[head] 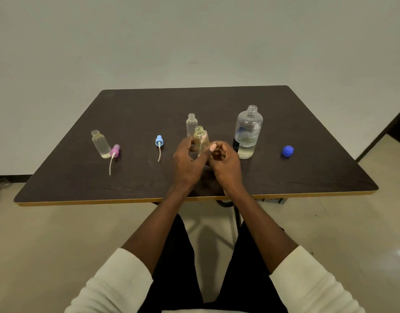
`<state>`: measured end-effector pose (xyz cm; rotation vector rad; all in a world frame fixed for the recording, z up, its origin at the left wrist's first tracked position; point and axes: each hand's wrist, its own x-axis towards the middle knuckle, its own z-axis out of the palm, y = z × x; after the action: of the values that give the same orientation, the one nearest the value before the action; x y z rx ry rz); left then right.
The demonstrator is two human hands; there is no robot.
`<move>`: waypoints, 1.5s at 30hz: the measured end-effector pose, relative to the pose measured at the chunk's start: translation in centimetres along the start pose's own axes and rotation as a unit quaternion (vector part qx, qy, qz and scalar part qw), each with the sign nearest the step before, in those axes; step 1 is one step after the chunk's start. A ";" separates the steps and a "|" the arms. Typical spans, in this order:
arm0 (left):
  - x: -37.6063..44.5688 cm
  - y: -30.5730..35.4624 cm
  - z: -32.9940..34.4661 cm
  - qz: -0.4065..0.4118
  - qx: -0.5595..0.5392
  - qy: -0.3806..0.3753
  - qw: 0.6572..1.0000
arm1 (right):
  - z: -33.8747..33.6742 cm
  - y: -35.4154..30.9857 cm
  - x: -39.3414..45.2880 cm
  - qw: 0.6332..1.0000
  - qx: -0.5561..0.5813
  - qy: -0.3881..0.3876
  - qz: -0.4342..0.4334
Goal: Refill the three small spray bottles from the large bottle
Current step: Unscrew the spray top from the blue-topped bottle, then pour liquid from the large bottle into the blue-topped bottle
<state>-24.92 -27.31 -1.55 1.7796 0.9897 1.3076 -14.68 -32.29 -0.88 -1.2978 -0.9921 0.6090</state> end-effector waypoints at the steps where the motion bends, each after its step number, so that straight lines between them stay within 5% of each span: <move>1: 0.0 0.1 0.5 -0.009 -0.012 -0.011 1.000 | -0.6 0.0 0.0 1.000 -0.022 0.001 -0.007; 4: 0.1 0.5 1.6 -0.033 -0.038 -0.003 0.999 | -2.3 -0.2 0.0 0.992 -0.115 0.009 -0.055; 8: 0.5 0.5 2.4 -0.064 -0.060 0.000 0.996 | -4.4 -1.0 0.4 0.958 -0.190 0.137 -0.163; 12: 0.8 0.1 2.6 -0.078 -0.049 -0.009 0.996 | -6.1 -1.8 2.7 0.946 -0.209 0.212 -0.127; 16: 0.7 0.2 2.5 -0.080 -0.035 -0.011 0.996 | -6.8 -2.5 4.7 0.979 -0.147 0.138 -0.023; 26: 0.5 0.2 2.3 -0.085 -0.026 -0.018 0.996 | -6.3 -3.3 5.9 0.977 -0.186 0.083 -0.063; 37: 0.3 0.7 2.0 -0.092 -0.044 0.002 0.995 | -6.5 -5.6 4.9 0.921 -0.363 -0.074 -0.119; 45: 0.3 0.5 2.0 -0.110 -0.039 -0.001 0.993 | -6.5 -5.4 5.2 0.881 -0.442 -0.119 -0.118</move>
<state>-22.86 -27.50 -1.45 1.5640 1.0849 1.1885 -7.45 -32.31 5.87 -1.8719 -1.7191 0.0945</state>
